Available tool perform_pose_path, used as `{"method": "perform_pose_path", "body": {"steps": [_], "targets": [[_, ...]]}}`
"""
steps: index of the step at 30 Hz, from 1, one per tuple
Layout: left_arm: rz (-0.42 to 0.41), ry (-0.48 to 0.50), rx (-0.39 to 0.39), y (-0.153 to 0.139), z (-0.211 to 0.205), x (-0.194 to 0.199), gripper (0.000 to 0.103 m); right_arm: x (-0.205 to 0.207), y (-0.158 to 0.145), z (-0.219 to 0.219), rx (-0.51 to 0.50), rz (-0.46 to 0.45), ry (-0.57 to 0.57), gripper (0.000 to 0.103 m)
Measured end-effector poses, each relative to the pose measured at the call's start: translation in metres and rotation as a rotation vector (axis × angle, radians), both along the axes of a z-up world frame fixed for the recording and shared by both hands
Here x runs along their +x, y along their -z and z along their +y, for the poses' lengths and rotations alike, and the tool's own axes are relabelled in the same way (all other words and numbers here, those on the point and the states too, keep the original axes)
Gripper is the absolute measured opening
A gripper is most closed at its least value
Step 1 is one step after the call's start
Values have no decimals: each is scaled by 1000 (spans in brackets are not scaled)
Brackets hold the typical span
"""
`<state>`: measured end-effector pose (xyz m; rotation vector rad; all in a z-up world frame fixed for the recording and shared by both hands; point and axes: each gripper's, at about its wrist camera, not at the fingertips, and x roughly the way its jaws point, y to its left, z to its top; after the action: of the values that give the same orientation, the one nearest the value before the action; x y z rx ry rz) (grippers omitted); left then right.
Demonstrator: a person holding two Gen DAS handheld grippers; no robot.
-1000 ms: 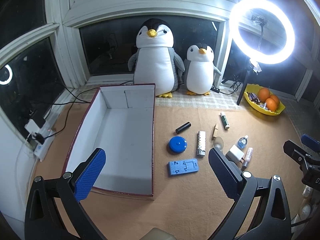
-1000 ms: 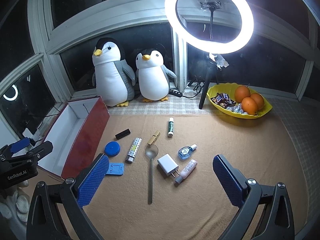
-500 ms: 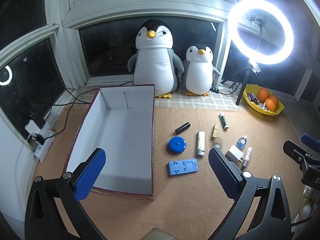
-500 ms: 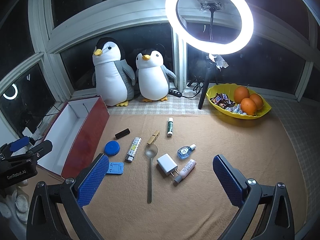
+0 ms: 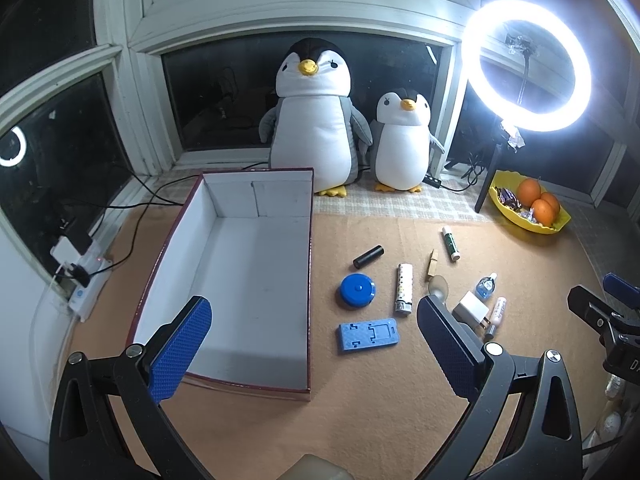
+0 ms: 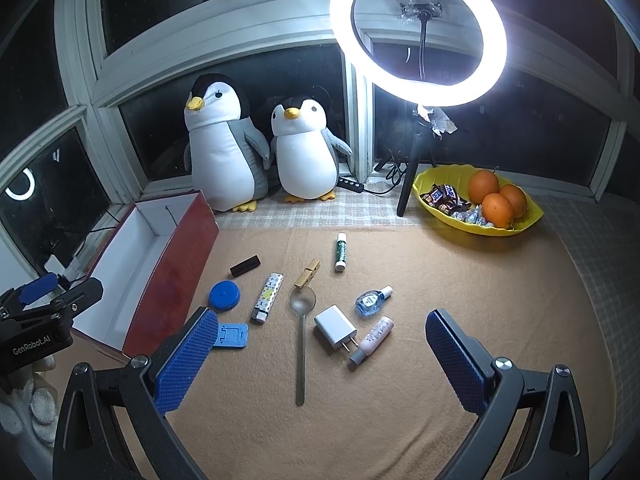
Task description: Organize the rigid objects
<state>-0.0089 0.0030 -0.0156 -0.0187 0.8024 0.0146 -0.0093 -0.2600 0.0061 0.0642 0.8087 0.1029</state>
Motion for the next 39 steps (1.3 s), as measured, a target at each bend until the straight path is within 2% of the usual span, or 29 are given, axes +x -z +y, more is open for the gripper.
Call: {"method": "perform_pose_path", "body": {"steps": [21, 26, 35, 39], "targets": [[28, -46, 11, 15, 14, 8, 102, 13, 14, 2, 5, 41, 2, 102], [59, -107, 9, 27, 37, 13, 102, 18, 20, 2, 3, 53, 1, 102], [119, -278, 1, 52, 105, 17, 99, 25, 30, 6, -1, 77, -6, 102], [142, -336, 3, 66, 132, 22, 91, 28, 34, 7, -8, 87, -5, 102]]}}
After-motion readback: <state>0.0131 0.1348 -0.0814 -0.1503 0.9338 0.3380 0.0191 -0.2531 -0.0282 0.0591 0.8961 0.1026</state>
